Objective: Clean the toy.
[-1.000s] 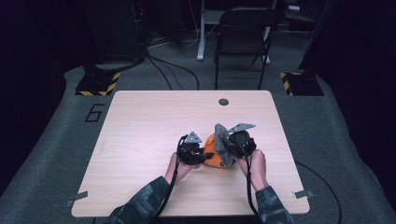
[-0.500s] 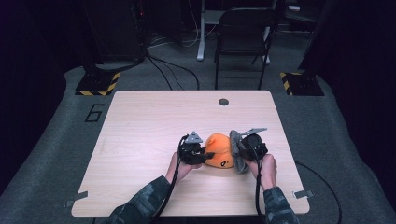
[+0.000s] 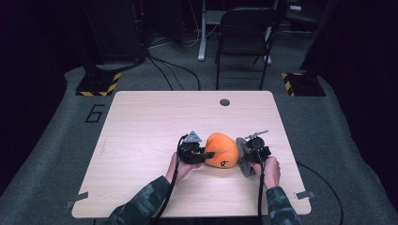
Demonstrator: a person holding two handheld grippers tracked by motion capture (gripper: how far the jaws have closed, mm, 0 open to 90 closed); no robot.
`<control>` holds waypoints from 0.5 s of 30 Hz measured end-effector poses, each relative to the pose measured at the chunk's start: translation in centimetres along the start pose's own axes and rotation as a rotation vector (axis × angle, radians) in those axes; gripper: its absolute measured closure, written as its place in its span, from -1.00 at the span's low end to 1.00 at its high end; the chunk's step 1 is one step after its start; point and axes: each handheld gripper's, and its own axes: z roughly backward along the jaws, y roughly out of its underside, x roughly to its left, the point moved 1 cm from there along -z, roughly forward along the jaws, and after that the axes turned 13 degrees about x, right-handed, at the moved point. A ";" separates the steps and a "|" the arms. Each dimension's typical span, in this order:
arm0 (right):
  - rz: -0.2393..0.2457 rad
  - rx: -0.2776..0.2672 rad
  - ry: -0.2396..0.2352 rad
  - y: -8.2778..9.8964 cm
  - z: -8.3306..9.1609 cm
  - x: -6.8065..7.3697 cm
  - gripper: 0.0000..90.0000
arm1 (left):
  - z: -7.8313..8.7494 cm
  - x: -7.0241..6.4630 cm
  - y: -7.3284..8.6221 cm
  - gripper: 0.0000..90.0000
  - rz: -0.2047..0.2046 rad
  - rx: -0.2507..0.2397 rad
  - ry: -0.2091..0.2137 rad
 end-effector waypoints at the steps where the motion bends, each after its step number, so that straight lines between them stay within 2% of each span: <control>1: 0.004 -0.021 0.004 -0.1 0.8 -0.1 0.70 | 0.0 0.0 0.0 0.51 0.002 -0.003 -0.001; 3: -0.008 -0.075 0.000 -0.3 2.8 -0.1 0.70 | 0.0 0.0 0.0 0.51 0.006 -0.004 0.001; 4: 0.009 -0.145 -0.001 -0.5 5.1 0.3 0.70 | 0.0 0.0 0.0 0.51 0.008 -0.005 0.001; 5: 0.009 -0.145 -0.001 -0.5 5.1 0.3 0.70 | 0.0 0.0 0.0 0.51 0.007 -0.005 -0.003; 8: 0.039 -0.246 -0.041 -1.0 8.1 2.0 0.70 | 0.0 -0.1 0.1 0.51 0.004 -0.003 -0.008; 10: 0.095 -0.288 -0.068 -1.3 9.4 3.8 0.70 | 0.0 -0.1 0.1 0.50 0.001 -0.001 -0.008; 11: 0.148 -0.311 -0.076 -1.9 9.8 5.8 0.69 | 0.0 -0.2 0.1 0.50 0.005 -0.007 -0.011; 13: 0.193 -0.307 -0.071 -2.4 9.2 7.7 0.68 | 0.1 -0.2 0.1 0.50 -0.001 0.001 -0.016; 14: 0.193 -0.307 -0.071 -2.4 9.2 7.7 0.68 | 0.1 -0.3 0.1 0.50 -0.006 0.000 -0.016; 15: 0.213 -0.272 -0.052 -2.8 7.8 8.7 0.68 | 0.1 -0.3 0.1 0.50 -0.010 0.001 -0.019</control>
